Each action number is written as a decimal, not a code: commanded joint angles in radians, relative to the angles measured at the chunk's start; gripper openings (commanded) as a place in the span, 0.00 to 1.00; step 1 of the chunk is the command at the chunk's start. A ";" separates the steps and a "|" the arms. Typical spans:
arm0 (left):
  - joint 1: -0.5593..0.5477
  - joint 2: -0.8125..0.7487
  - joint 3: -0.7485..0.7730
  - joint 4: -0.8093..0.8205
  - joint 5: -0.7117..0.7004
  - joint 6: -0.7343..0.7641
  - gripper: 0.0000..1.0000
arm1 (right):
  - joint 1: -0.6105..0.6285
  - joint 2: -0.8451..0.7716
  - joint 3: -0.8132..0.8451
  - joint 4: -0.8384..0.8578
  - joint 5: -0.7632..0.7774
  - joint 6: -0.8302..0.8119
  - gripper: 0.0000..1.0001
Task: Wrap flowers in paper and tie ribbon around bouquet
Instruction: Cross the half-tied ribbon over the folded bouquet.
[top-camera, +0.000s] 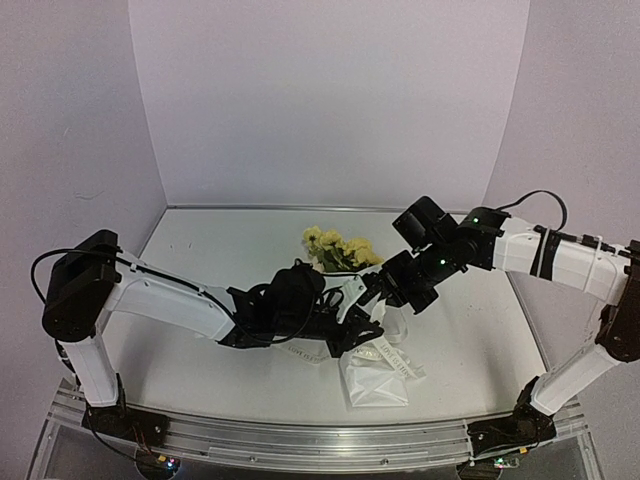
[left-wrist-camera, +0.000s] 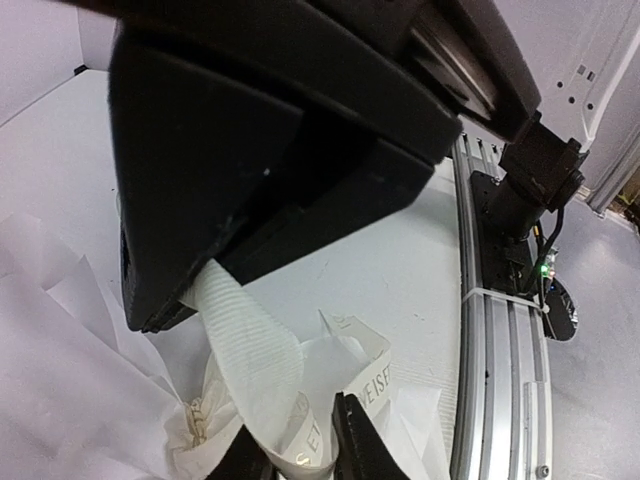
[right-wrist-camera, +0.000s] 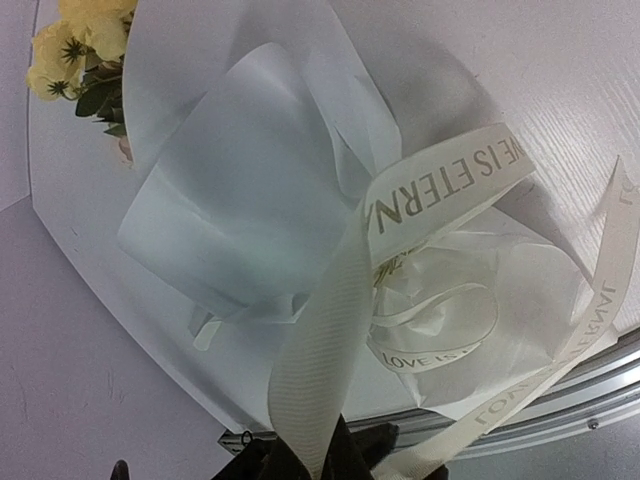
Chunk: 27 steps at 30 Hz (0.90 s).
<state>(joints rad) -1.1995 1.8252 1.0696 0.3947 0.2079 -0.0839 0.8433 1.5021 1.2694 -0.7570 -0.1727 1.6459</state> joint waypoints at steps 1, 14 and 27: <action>-0.003 -0.020 0.031 0.055 0.023 -0.036 0.03 | 0.006 -0.013 0.013 0.016 -0.014 -0.095 0.12; 0.041 -0.189 -0.165 0.090 0.095 -0.283 0.00 | -0.012 -0.187 -0.105 0.036 -0.136 -0.666 0.68; 0.056 -0.262 -0.265 -0.031 0.263 -0.340 0.00 | -0.008 -0.131 -0.235 0.083 -0.187 -0.935 0.48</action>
<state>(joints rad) -1.1507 1.5963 0.8198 0.3904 0.4230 -0.3955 0.8270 1.3377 1.0498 -0.7158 -0.3500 0.7912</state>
